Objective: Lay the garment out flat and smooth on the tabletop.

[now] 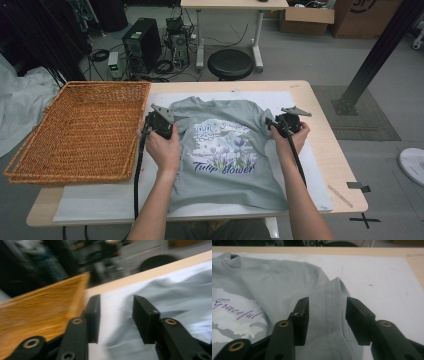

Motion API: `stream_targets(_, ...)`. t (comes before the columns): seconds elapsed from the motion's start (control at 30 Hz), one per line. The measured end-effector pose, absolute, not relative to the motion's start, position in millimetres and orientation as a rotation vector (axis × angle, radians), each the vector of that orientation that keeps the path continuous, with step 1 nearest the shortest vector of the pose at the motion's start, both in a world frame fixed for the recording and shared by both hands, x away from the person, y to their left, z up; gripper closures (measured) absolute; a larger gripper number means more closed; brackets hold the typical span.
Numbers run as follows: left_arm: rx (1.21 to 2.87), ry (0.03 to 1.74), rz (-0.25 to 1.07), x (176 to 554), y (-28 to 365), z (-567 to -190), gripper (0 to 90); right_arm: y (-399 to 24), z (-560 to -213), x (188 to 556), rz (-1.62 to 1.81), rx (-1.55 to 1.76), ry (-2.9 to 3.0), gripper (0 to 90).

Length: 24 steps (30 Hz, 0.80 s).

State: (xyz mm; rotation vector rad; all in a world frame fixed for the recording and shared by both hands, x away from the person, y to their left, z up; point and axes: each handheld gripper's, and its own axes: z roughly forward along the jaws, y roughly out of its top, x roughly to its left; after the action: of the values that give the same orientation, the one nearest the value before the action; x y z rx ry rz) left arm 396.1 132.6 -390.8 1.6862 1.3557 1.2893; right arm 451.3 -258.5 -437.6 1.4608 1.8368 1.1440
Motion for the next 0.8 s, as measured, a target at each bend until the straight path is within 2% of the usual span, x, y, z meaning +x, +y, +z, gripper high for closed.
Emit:
stream_targets(0.03,1.717,1.305,1.159,401,126,-394,55.0,-259,-439,453,1.151,1.458,1.857,63.0)
stream_targets(0.07,1.717,1.305,1.159,401,126,-394,52.9,-259,-439,453,1.151,1.458,1.857,63.0)
stream_targets(0.1,1.819,1.274,1.077,408,116,-403,50.1,-260,-442,456,1.123,1.456,1.898,75.9)
stream_targets(0.17,1.844,1.249,1.034,411,111,-408,49.4,-261,-444,456,1.093,1.461,1.923,84.7)
stream_targets(0.2,1.881,1.236,1.036,413,108,-414,49.4,-261,-444,456,1.093,1.461,1.923,84.7)
stream_targets(0.23,1.939,1.226,1.041,417,105,-424,48.3,-263,-441,453,1.084,1.453,1.932,90.0)
stream_targets(0.4,1.957,1.227,1.070,424,108,-433,40.9,-271,-431,448,1.075,1.426,1.909,90.0)
stream_targets(0.47,1.967,1.230,1.064,425,110,-433,41.0,-273,-431,447,1.091,1.432,1.907,90.0)
stream_targets(0.5,1.988,1.239,1.067,425,111,-434,56.4,-276,-431,446,1.146,1.441,1.891,85.4)
stream_targets(0.53,2.007,1.275,1.066,424,113,-433,56.4,-276,-431,446,1.146,1.441,1.891,85.4)
stream_targets(0.57,2.016,1.365,1.127,419,120,-431,76.2,-278,-433,448,1.225,1.476,1.850,61.0)
stream_targets(0.6,2.005,1.405,1.168,416,124,-431,80.6,-279,-433,449,1.261,1.489,1.851,59.1)
stream_targets(0.73,1.943,1.467,1.306,405,135,-429,80.9,-273,-440,455,1.261,1.492,1.869,52.7)
stream_targets(0.8,1.885,1.464,1.351,399,136,-427,76.1,-268,-444,457,1.233,1.477,1.887,55.6)
